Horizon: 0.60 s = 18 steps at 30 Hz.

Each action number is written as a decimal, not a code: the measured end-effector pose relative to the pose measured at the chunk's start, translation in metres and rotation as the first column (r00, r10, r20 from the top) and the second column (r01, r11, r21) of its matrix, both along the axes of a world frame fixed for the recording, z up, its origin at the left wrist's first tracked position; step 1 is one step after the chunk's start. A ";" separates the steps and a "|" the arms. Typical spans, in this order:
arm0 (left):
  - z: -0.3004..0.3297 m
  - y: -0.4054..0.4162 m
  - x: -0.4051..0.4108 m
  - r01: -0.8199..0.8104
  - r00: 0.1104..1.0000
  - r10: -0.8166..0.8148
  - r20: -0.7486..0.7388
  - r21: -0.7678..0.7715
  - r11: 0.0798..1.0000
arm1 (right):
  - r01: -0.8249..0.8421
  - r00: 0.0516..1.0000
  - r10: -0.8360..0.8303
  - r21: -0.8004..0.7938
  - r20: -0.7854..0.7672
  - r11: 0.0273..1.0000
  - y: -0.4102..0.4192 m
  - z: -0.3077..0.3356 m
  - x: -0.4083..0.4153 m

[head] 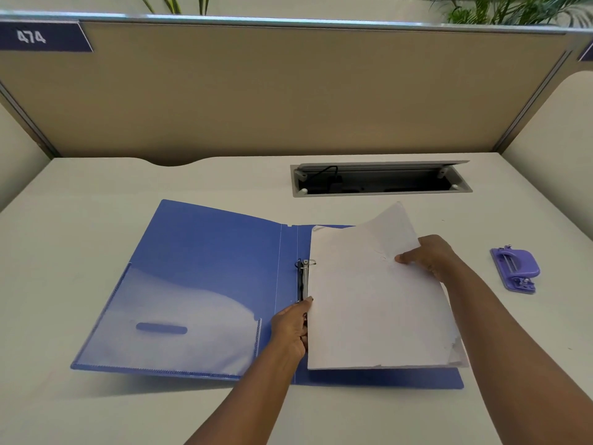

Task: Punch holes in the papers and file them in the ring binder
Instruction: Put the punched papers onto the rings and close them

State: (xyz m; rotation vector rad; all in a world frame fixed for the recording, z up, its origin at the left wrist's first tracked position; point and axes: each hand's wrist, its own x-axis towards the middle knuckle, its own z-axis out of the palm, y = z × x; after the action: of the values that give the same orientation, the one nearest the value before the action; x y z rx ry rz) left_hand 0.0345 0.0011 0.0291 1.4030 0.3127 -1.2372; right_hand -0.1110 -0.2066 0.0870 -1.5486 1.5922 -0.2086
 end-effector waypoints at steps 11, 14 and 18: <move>0.003 0.005 0.000 -0.007 1.000 0.007 -0.001 -0.044 0.999 | 0.004 1.000 -0.004 -0.009 -0.020 1.000 0.001 -0.006 -0.004; 0.006 0.005 -0.002 -0.014 1.000 0.014 -0.010 -0.051 0.999 | -0.007 1.000 0.006 -0.014 -0.026 1.000 -0.001 -0.006 -0.004; 0.000 0.003 -0.003 -0.016 0.999 0.016 0.039 -0.009 1.000 | -0.013 1.000 0.013 -0.028 -0.027 1.000 -0.002 -0.007 -0.003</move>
State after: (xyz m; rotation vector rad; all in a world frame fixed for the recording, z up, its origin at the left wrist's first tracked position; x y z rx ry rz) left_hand 0.0313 0.0042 0.0295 1.4134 0.2904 -1.1953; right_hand -0.1140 -0.2086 0.0803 -1.5892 1.6057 -0.2049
